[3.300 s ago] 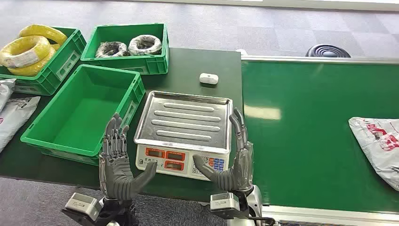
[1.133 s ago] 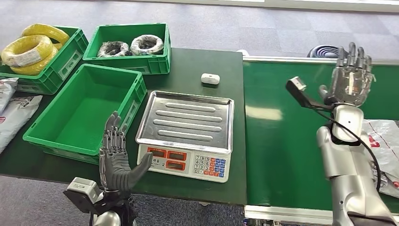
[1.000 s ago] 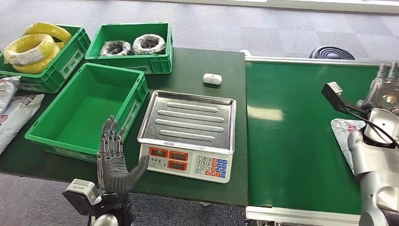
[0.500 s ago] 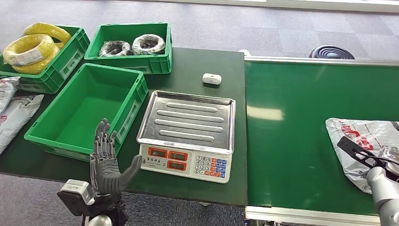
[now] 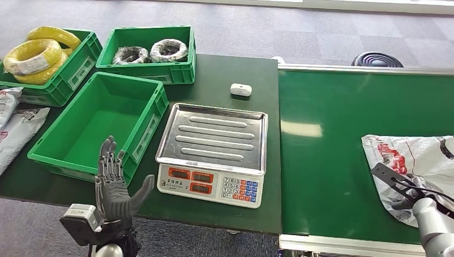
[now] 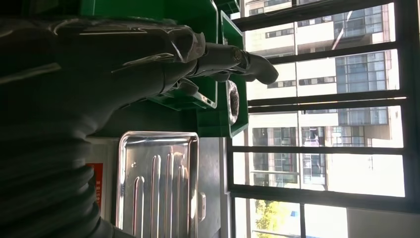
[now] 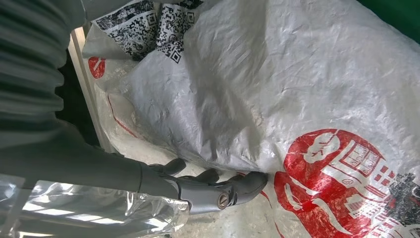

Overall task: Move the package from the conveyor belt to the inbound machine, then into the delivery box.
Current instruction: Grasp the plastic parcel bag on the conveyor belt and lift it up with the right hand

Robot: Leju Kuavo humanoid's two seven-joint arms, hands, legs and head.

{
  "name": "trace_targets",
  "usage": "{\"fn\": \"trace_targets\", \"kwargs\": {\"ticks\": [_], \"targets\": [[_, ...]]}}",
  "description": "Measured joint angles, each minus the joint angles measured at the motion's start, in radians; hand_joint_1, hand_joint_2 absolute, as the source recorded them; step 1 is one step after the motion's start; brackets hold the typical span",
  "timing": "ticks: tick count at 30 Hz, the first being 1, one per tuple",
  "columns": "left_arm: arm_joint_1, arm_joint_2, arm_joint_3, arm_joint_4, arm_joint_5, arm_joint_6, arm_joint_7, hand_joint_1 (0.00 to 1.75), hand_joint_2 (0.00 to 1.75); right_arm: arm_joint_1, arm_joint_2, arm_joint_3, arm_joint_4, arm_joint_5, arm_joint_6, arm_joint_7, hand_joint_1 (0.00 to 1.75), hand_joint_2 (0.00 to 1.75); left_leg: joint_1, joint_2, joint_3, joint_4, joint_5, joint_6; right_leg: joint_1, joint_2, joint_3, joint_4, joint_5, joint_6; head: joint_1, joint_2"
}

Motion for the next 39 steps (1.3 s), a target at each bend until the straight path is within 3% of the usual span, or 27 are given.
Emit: {"fn": "trace_targets", "kwargs": {"ticks": [9,15,19,24,30,39], "targets": [[0.0,0.0,0.003,0.0,0.0,0.0,0.0,0.0,1.75,0.0,0.006,-0.006,0.0,0.0,0.002,-0.002,0.0,1.75,0.0,0.0,0.0,0.0,0.0,0.0,0.0,0.0,0.0,0.0,0.0,0.0,0.0,0.0],[0.005,0.0,0.004,0.0,0.0,0.008,0.0,0.0,1.75,-0.001,0.016,-0.009,0.0,-0.024,0.045,-0.057,0.0,1.75,0.0,0.0,0.0,0.0,0.0,0.0,0.0,0.0,0.0,0.0,0.0,0.0,0.0,0.0],[0.015,0.0,0.015,-0.001,0.0,0.016,0.0,0.0,1.75,0.001,0.035,-0.015,-0.002,-0.058,0.063,-0.129,1.73,1.75,0.0,0.001,0.0,0.0,0.0,0.0,0.0,0.0,0.0,0.0,0.0,0.0,0.0,0.0],[0.025,-0.003,0.031,-0.014,-0.001,0.029,0.0,0.0,1.75,-0.009,0.068,-0.005,-0.024,-0.079,0.024,-0.175,1.75,1.75,0.0,0.002,0.001,0.0,0.0,0.0,0.0,0.001,0.001,0.0,0.0,0.0,0.0,0.0],[0.029,-0.021,0.053,-0.036,-0.014,0.032,0.0,0.0,1.75,-0.042,0.101,0.043,-0.044,-0.098,-0.044,-0.136,1.75,1.75,0.0,0.002,0.001,0.0,0.0,0.0,0.0,0.001,0.001,0.0,0.0,0.0,0.0,0.0],[0.067,-0.049,0.075,-0.069,-0.038,0.006,0.0,0.0,1.75,-0.053,0.109,0.074,-0.122,-0.071,-0.31,-0.023,1.75,1.75,0.0,0.002,0.001,0.0,0.0,0.0,0.0,0.001,0.001,0.0,0.0,0.0,0.0,0.0]]}}
